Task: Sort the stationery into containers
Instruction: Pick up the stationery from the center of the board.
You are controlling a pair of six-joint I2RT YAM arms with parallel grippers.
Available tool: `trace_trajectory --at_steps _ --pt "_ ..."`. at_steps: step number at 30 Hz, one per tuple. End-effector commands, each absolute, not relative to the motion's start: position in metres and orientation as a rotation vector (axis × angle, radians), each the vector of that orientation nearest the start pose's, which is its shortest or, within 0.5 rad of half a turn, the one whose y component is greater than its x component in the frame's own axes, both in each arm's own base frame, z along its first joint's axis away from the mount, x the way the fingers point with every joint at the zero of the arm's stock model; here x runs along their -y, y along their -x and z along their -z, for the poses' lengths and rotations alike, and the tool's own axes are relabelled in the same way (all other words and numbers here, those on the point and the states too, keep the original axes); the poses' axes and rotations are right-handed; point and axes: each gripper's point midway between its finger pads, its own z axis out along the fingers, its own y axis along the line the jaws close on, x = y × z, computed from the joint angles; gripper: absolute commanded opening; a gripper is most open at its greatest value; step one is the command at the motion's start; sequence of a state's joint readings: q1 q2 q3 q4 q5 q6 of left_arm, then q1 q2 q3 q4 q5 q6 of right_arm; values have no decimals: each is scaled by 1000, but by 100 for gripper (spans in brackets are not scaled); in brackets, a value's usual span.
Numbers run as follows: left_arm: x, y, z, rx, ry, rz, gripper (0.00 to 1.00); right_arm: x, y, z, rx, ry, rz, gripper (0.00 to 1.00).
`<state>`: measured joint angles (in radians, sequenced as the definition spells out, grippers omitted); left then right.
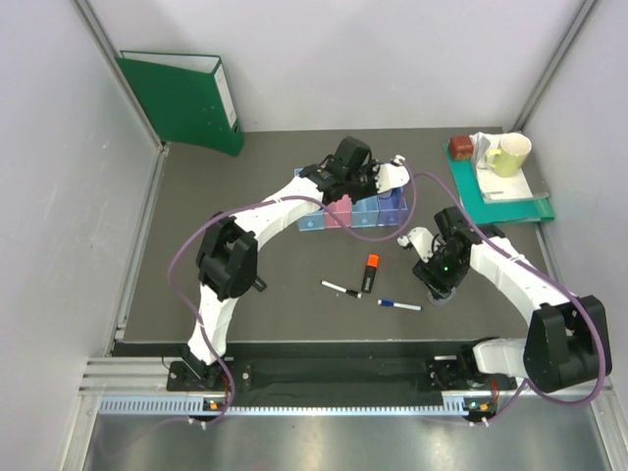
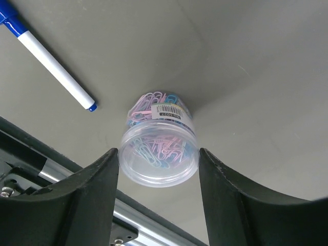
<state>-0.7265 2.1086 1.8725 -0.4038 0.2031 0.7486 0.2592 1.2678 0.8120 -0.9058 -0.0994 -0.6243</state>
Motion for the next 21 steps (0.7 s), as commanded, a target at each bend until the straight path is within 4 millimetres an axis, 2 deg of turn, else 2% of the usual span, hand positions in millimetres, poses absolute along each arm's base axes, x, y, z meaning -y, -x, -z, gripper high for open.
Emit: trace_trajectory --at_steps 1,10,15,21 --pt "427 -453 -205 -1440 -1449 290 0 -41 -212 -69 -2590 1257 -15 37" --pt "453 -461 -180 -1430 -1429 383 0 -27 -241 -110 -2499 1088 114 34" --pt "461 -465 -169 -1432 -1434 394 0 -10 -260 -134 -2467 1012 201 33" --pt "463 -465 -138 -1457 -1474 375 2 -3 -285 -168 -2400 923 238 33"
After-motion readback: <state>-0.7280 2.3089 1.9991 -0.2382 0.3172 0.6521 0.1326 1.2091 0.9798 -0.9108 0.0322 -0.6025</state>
